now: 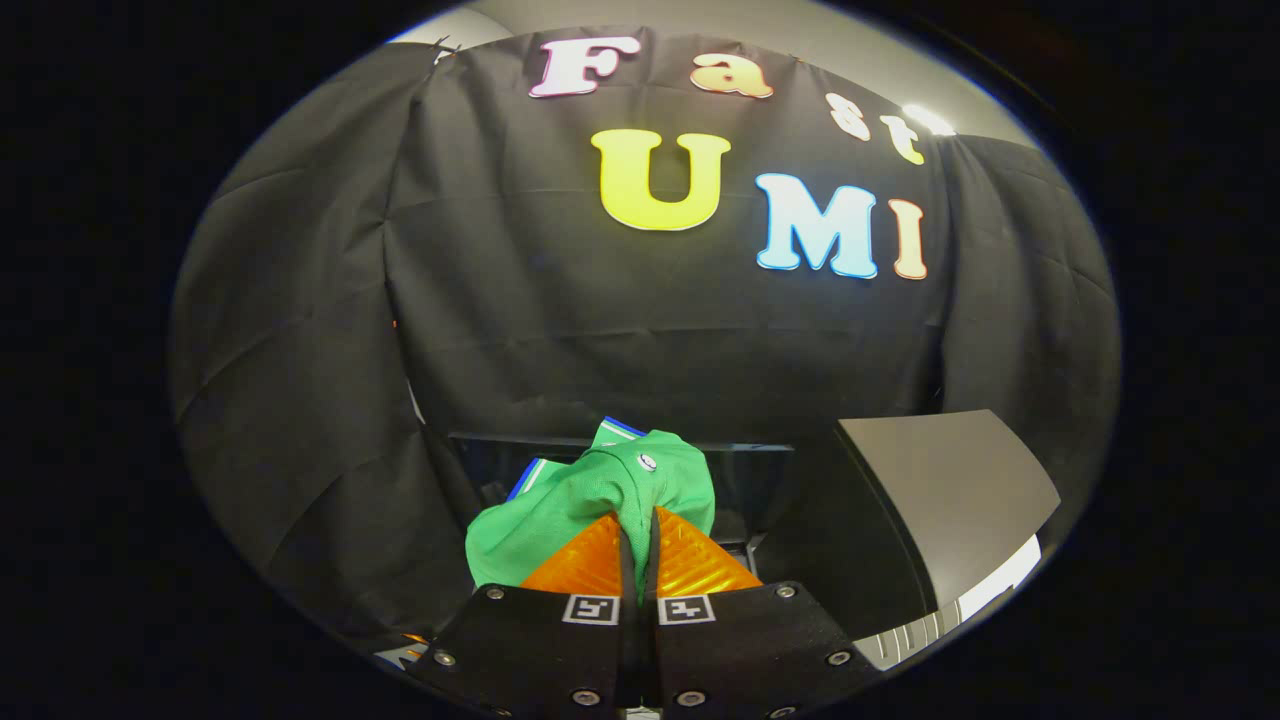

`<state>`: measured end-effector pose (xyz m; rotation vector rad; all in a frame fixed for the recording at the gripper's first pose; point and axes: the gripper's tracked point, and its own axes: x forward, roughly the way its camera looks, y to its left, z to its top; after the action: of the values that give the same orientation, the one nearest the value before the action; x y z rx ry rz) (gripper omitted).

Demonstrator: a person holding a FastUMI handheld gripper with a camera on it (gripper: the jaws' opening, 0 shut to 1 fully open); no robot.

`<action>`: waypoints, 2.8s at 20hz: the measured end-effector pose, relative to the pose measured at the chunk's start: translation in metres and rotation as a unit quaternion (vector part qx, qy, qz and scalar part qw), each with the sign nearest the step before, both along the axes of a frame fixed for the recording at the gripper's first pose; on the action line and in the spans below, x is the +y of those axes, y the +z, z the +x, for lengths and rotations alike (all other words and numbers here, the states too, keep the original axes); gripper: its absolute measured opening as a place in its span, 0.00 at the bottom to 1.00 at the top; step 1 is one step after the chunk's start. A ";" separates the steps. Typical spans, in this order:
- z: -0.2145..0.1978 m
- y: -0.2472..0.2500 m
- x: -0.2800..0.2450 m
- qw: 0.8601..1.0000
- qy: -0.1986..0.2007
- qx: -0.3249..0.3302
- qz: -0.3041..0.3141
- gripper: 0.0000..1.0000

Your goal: Put the clothes into the washing machine and then close the washing machine lid.

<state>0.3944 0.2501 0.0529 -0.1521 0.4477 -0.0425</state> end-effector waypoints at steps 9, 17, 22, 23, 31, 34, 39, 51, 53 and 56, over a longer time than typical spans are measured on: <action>-0.006 -0.048 0.034 0.999 0.023 0.033 -0.005 0.00; -0.008 -0.110 0.032 0.996 0.020 0.085 -0.029 0.00; -0.004 -0.148 0.013 0.992 0.009 0.116 -0.041 0.00; -0.002 -0.155 0.009 0.991 0.005 0.124 -0.042 0.00; 0.008 -0.195 -0.010 0.984 -0.021 0.174 -0.027 0.00; 0.012 -0.217 -0.015 0.980 -0.024 0.194 -0.023 0.00; 0.016 -0.247 -0.018 0.974 -0.023 0.224 -0.026 0.00; 0.013 -0.306 -0.012 0.953 0.005 0.301 -0.031 0.00; 0.011 -0.312 -0.012 0.951 0.010 0.307 -0.036 0.00; 0.008 -0.317 -0.012 0.949 0.006 0.314 -0.030 0.00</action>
<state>0.4023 0.2383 -0.2646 -0.2286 1.0844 0.0062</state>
